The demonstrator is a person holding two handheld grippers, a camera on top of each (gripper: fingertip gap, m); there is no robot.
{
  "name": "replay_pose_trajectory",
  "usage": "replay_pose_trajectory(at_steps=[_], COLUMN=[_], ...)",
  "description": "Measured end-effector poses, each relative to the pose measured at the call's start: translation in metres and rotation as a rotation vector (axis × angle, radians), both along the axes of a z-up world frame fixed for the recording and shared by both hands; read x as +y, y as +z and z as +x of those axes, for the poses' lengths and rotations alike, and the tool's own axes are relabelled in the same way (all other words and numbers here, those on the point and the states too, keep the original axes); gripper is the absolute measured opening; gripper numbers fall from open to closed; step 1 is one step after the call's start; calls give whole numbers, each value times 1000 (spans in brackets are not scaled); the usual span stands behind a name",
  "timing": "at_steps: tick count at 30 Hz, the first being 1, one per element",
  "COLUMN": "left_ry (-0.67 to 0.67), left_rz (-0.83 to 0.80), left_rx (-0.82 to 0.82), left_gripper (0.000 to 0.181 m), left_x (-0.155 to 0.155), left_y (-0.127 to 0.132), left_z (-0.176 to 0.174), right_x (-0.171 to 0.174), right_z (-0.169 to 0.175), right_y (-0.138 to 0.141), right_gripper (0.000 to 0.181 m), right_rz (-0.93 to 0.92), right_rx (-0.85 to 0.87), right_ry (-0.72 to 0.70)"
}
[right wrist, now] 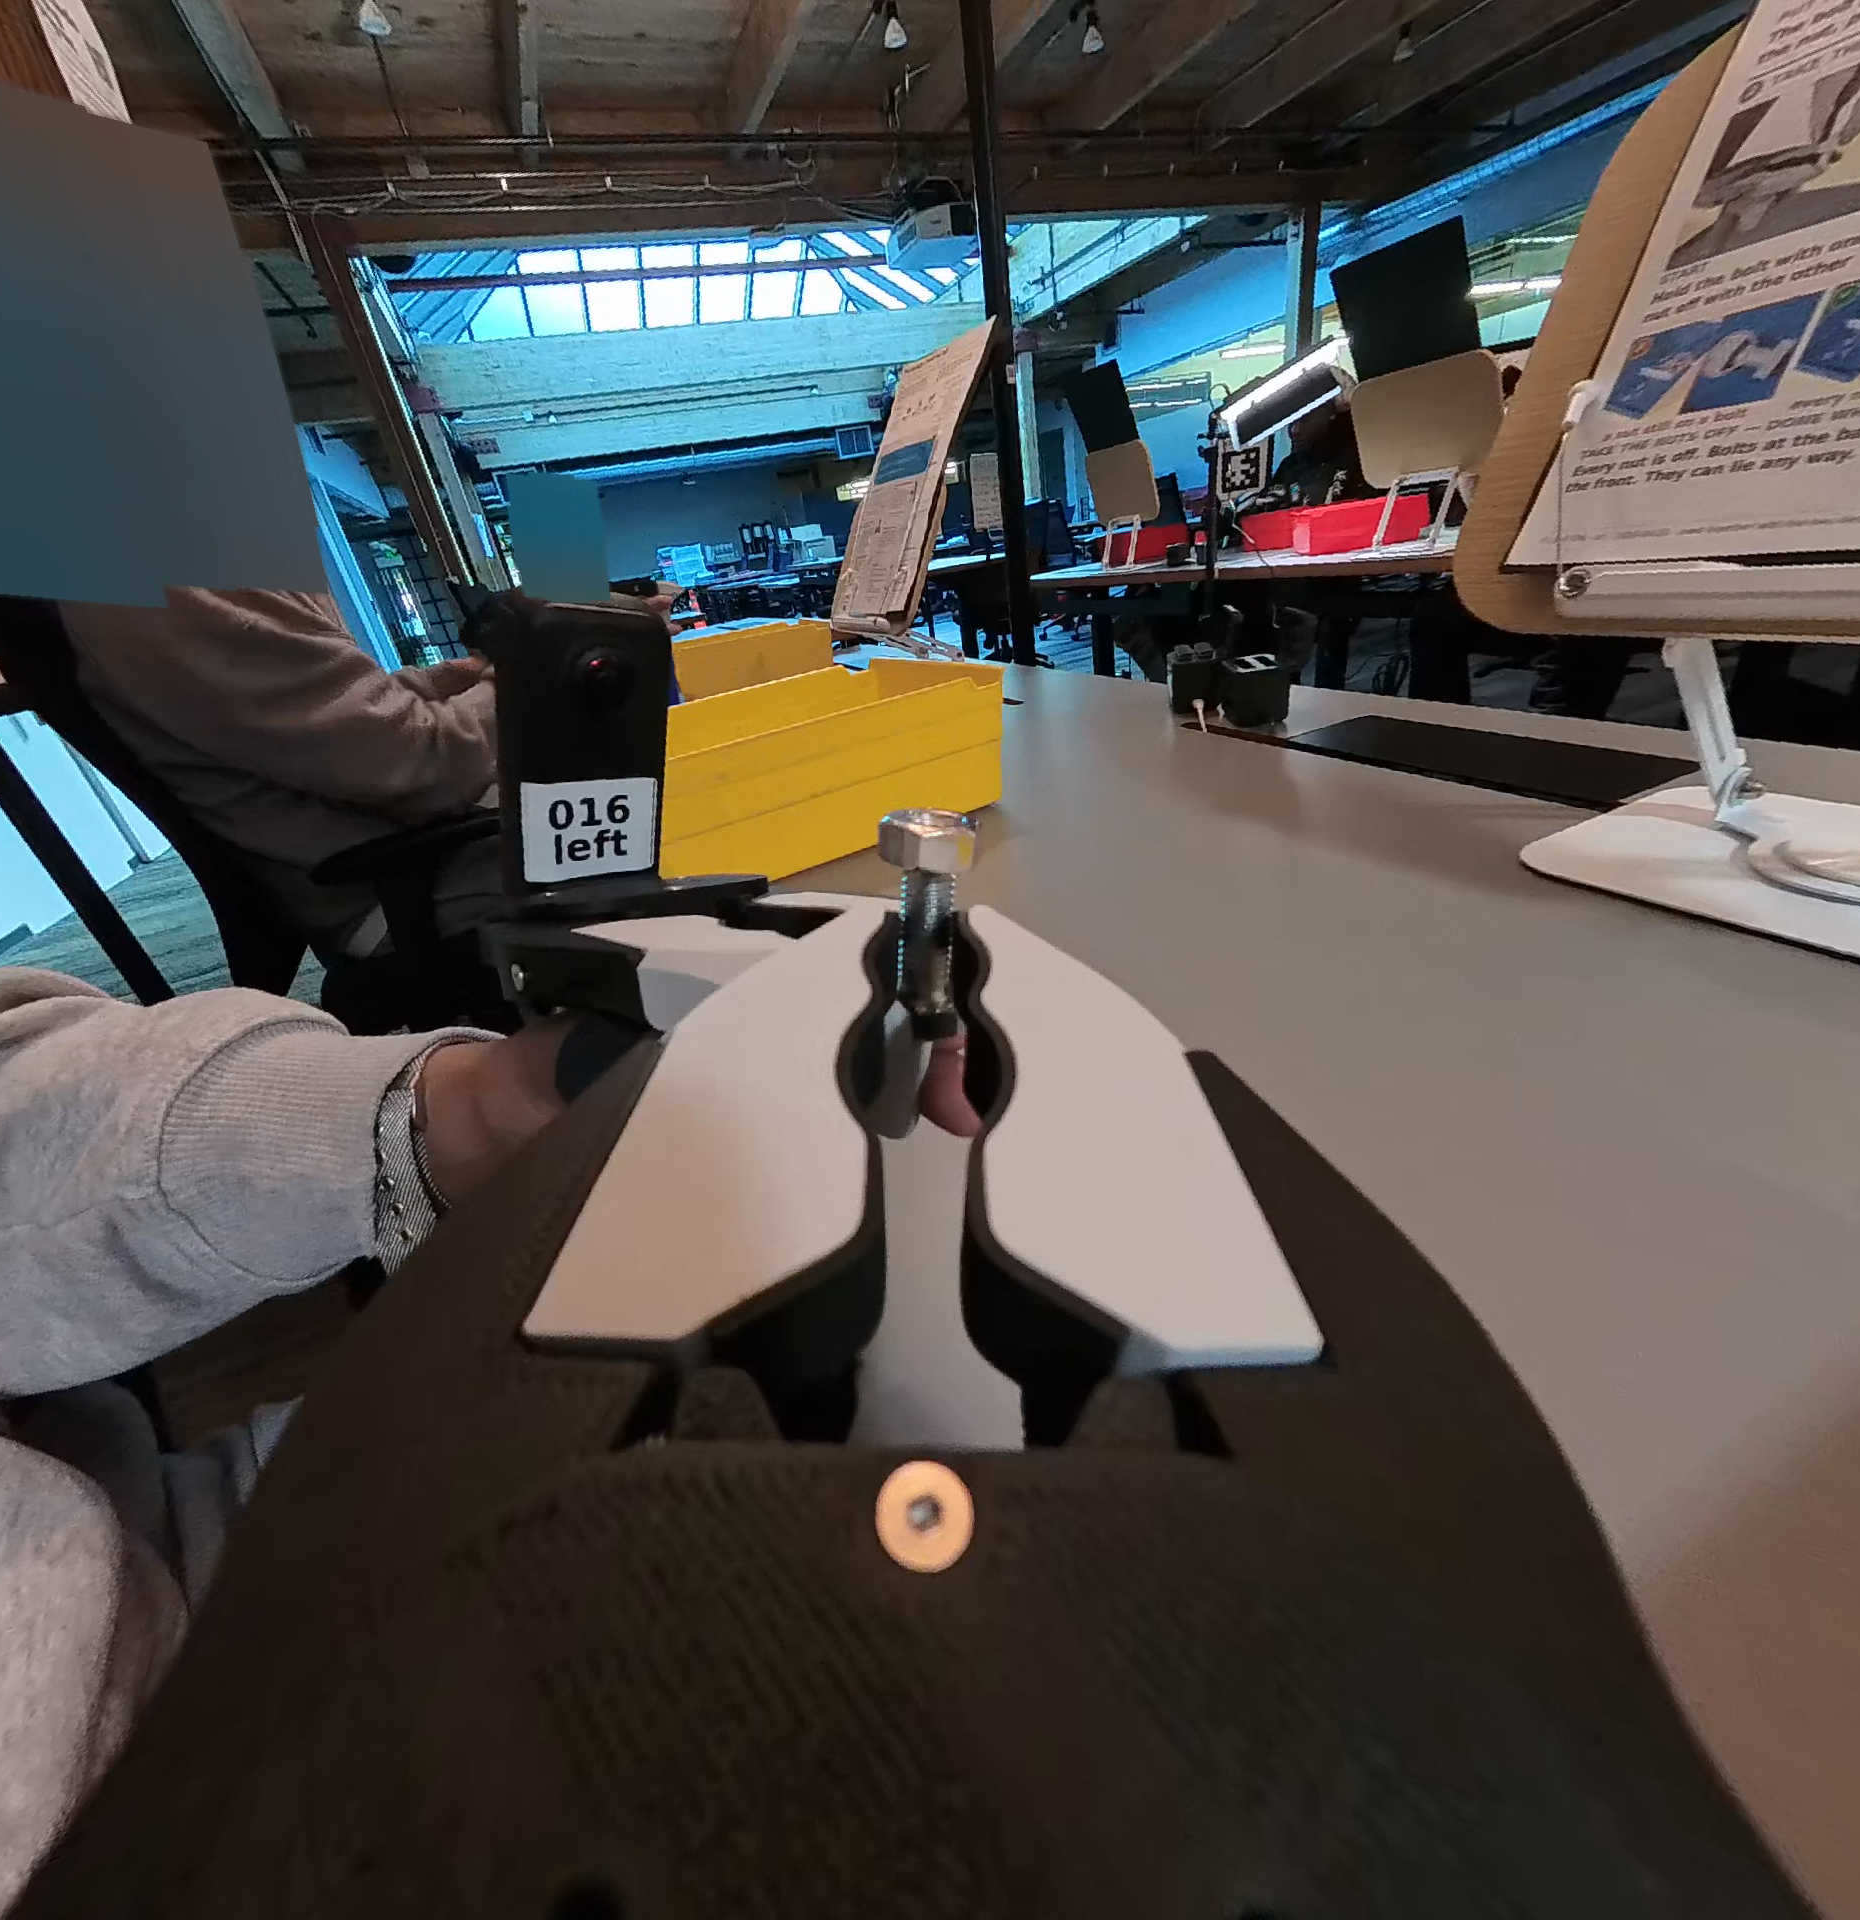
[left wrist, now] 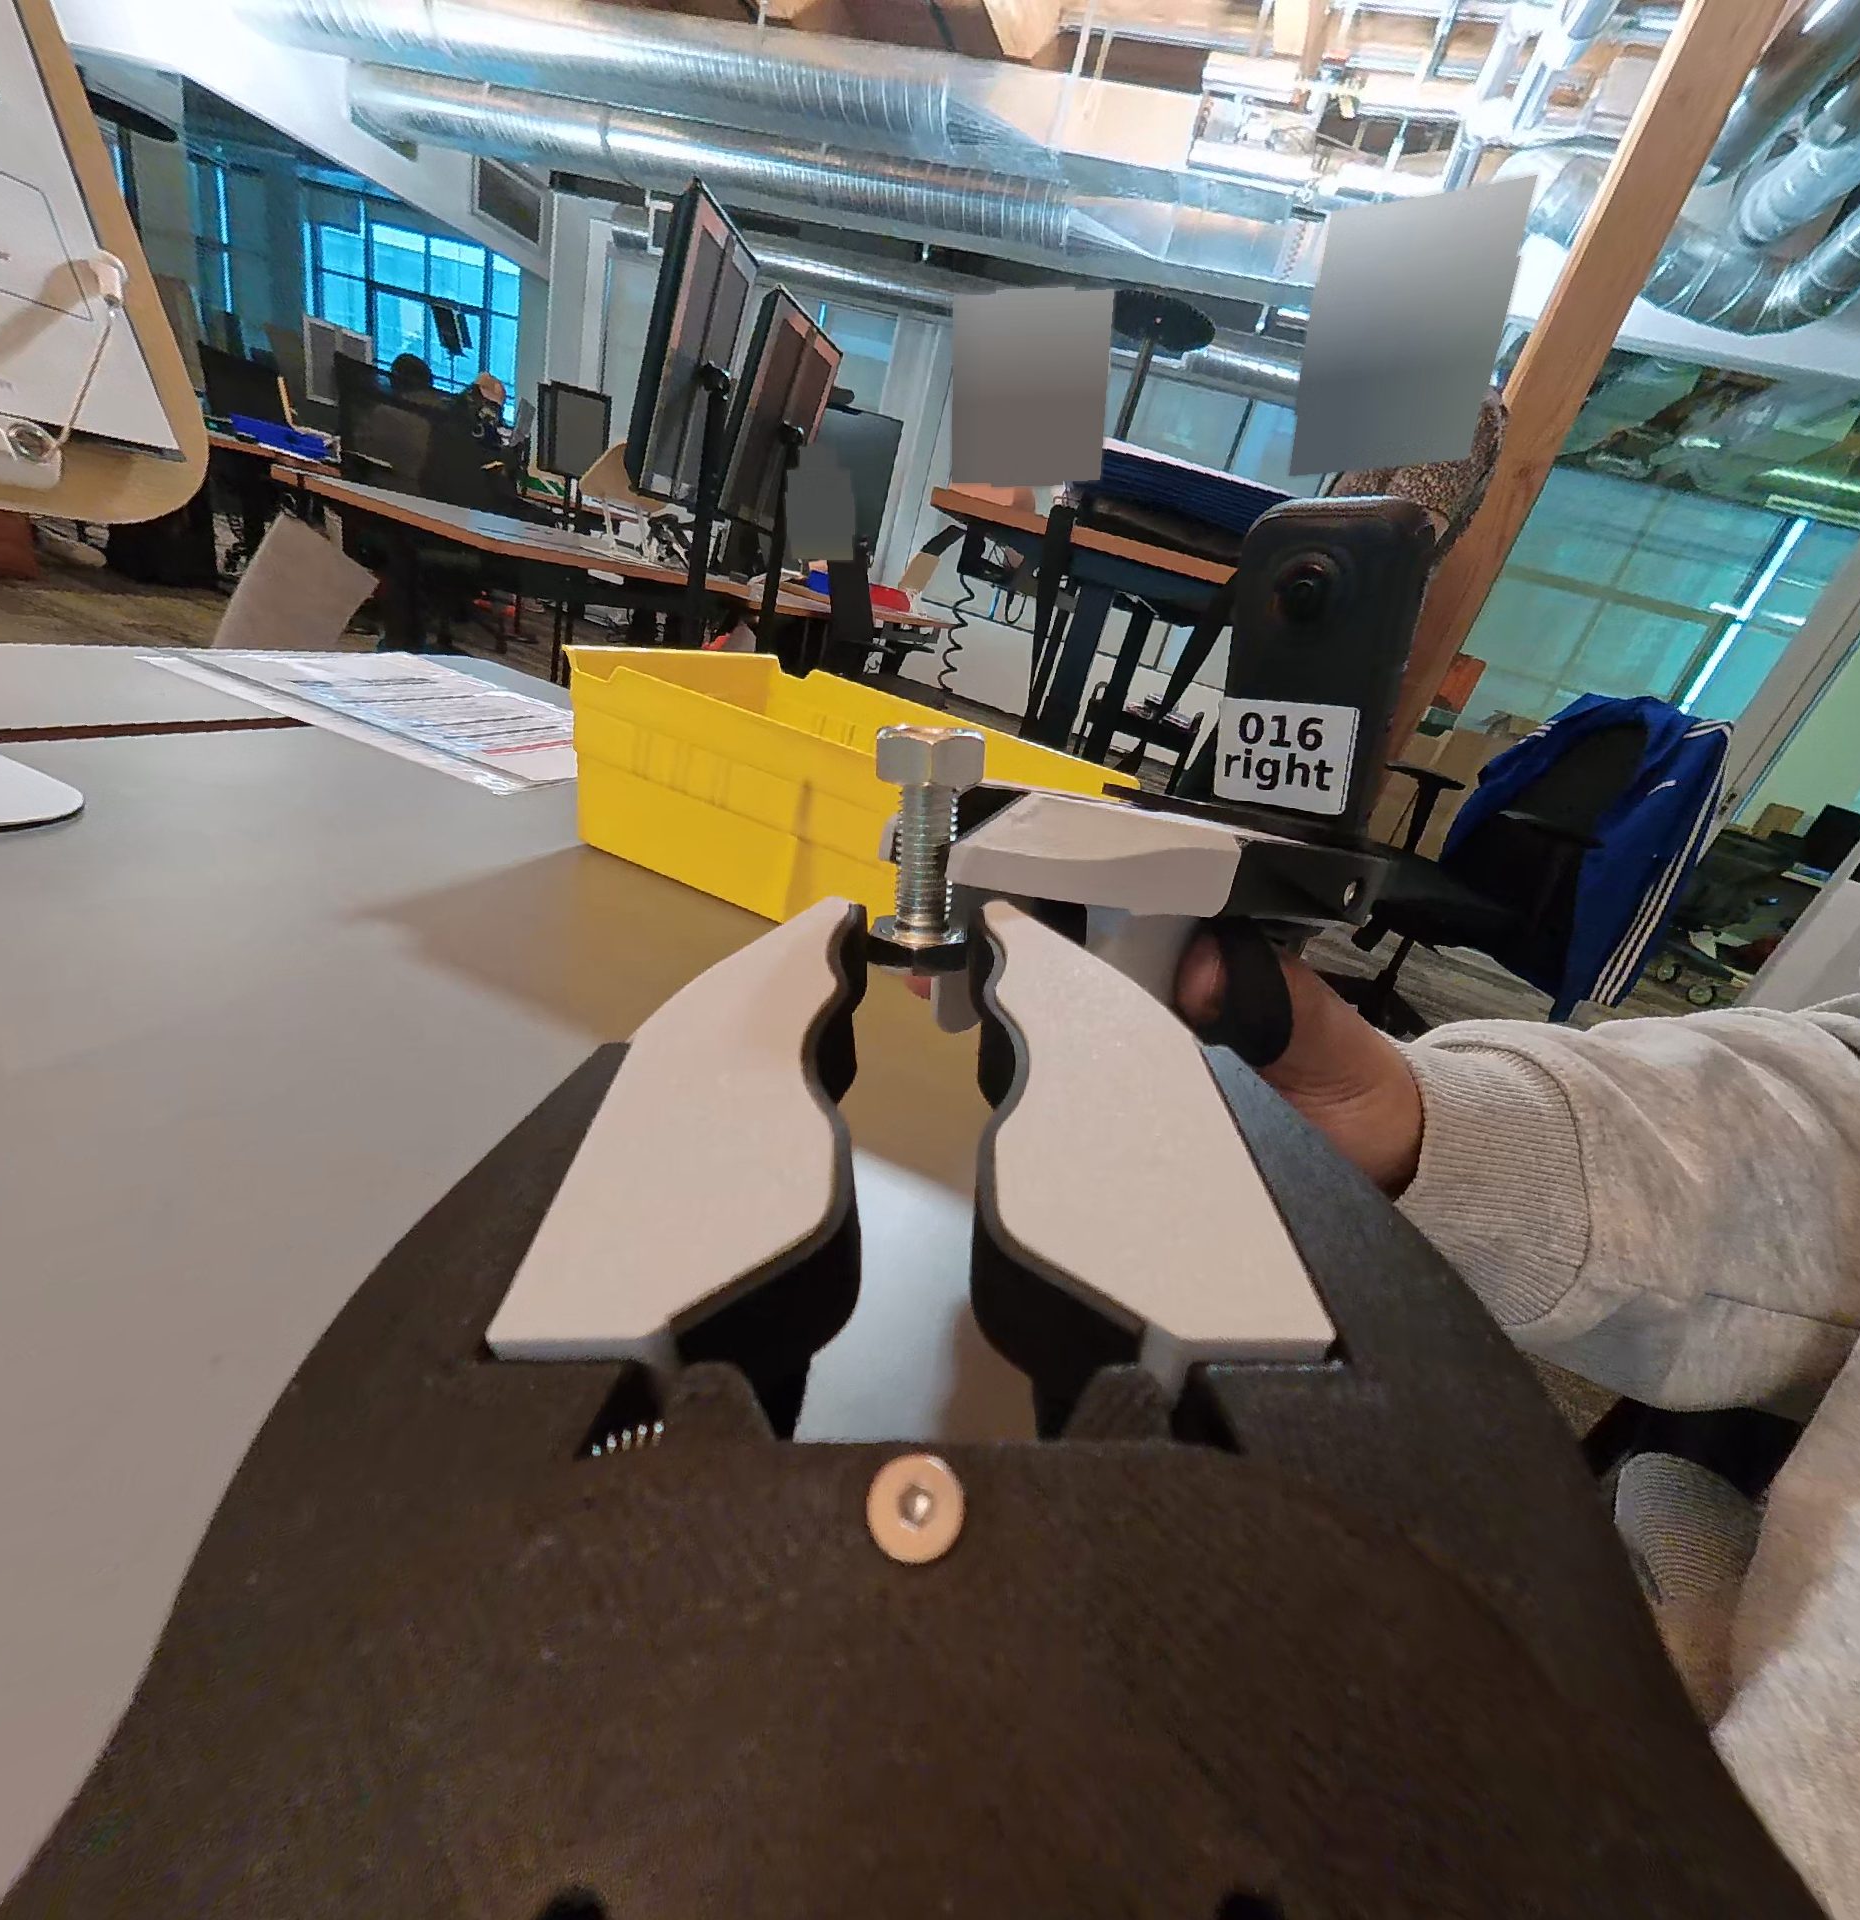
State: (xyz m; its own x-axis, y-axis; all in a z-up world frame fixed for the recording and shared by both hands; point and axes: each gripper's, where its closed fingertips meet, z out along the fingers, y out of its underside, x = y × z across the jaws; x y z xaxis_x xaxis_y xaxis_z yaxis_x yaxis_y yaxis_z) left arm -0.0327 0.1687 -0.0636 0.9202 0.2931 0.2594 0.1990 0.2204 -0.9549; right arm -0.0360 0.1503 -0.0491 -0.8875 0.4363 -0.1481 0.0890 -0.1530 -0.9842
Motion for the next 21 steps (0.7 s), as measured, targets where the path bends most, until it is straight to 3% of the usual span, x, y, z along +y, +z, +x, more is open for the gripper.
replay_pose_trajectory(at_steps=[21], left_ry=[10], left_rz=[-44], left_rx=[35], left_gripper=[18], left_x=[3], left_y=[-3], left_z=[2], right_x=[1], right_z=[0], right_y=[3], right_gripper=[9], right_rz=[-22], right_rx=[1], right_ry=[0])
